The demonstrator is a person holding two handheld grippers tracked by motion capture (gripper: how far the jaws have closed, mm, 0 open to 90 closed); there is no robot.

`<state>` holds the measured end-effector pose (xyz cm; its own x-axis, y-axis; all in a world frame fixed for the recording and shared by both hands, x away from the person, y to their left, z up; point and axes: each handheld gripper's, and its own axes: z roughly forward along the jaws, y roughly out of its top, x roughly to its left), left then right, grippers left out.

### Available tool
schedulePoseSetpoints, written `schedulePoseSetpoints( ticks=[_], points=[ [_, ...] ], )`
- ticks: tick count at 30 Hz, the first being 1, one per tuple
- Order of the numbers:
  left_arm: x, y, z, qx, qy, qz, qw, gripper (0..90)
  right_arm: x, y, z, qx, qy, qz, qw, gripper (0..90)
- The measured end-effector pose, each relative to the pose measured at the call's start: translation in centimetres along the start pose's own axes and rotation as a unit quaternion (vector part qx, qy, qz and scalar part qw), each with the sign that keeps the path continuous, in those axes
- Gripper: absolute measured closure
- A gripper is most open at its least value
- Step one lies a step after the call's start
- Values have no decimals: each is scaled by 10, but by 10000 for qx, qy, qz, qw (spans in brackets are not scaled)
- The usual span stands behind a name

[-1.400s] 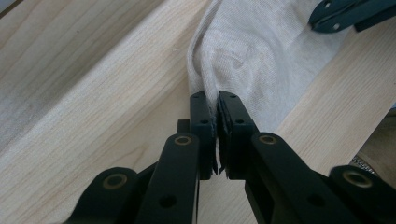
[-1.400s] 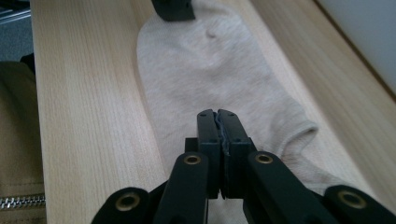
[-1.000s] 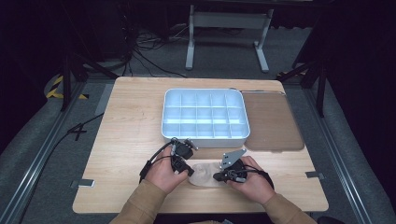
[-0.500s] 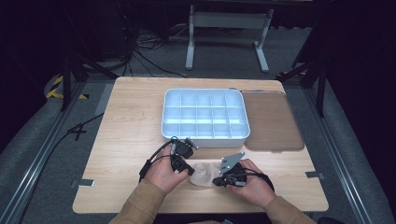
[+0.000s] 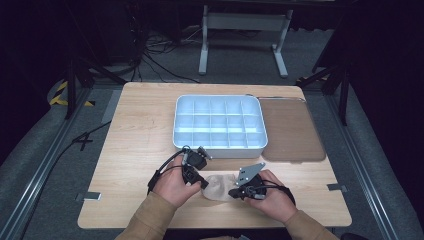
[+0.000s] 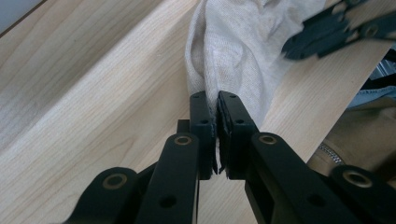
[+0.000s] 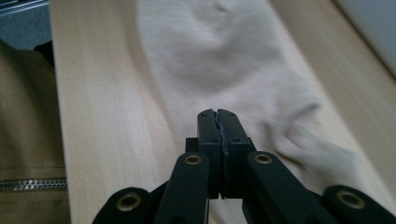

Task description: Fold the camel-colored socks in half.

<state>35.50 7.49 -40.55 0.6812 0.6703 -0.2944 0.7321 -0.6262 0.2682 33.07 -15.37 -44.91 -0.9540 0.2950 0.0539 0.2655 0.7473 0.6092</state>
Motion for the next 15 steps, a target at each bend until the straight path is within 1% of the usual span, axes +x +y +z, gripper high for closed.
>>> schedulePoseSetpoints(
  ticks=[2,3,4,5,6,8,11,14,15],
  points=[
    [1,-1,-3,35,31,-37,10000,853,-8,-5,-8,8,-166,152,9997,897],
    [1,-2,-5,34,34,-38,10000,852,-10,-6,-10,42,-233,187,9995,897],
    [2,-2,-7,43,56,-48,10000,852,-12,-9,-11,81,-315,270,9991,897],
    [3,-2,-8,35,30,-69,10000,852,-15,-11,-11,97,-316,296,9990,897],
    [3,-3,-8,46,57,-83,9999,852,-16,-13,-11,117,-375,325,9987,897],
    [4,-3,-9,73,54,-120,9999,852,-18,-15,-8,173,-359,375,9985,896],
    [4,-3,-9,88,58,-125,9999,852,-18,-16,-3,200,-331,352,9986,897],
    [4,-2,-9,31,45,-94,9999,851,-18,-16,-2,195,-316,353,9987,897],
    [3,-1,-10,-27,45,-99,9999,851,-19,-16,-1,173,-292,372,9987,896]
  ],
)
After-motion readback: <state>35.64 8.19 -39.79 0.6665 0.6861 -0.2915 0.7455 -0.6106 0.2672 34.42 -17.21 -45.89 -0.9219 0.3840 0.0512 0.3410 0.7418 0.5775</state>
